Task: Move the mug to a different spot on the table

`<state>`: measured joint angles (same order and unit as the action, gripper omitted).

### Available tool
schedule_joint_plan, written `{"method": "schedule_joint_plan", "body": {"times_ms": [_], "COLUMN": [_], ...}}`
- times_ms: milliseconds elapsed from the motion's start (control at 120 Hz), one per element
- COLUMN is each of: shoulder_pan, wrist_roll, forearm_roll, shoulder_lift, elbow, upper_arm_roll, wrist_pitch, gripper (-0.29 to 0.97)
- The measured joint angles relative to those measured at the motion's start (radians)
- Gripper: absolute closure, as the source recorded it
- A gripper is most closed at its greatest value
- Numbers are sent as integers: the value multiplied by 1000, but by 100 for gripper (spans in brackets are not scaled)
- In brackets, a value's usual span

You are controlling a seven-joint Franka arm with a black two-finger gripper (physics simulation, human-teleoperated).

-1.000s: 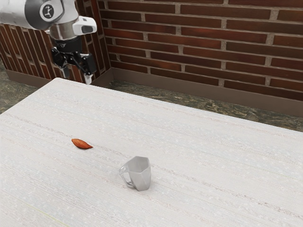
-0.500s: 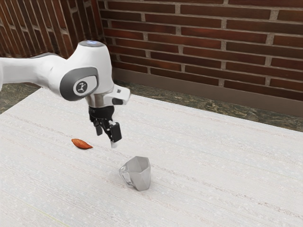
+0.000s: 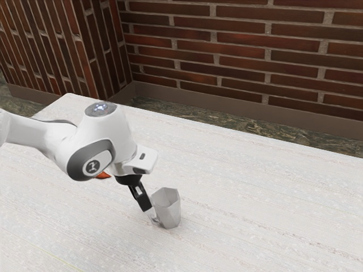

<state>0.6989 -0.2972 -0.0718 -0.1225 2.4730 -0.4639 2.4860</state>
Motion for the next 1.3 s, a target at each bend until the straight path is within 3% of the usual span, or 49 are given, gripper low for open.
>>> {"method": "schedule_joint_plan", "body": {"times_ms": [550,917,1300], "shoulder_pan": [-14,-15,-13], "wrist_roll": [-103,-139,-160], "forearm_roll": [-3,66,82], "shoulder_lift": [-2,87,114], "elbow": [142,142,136], "upper_arm_roll": [-5,-11,-8], "wrist_pitch": [283,364,408], "gripper": [3,11,24]}}
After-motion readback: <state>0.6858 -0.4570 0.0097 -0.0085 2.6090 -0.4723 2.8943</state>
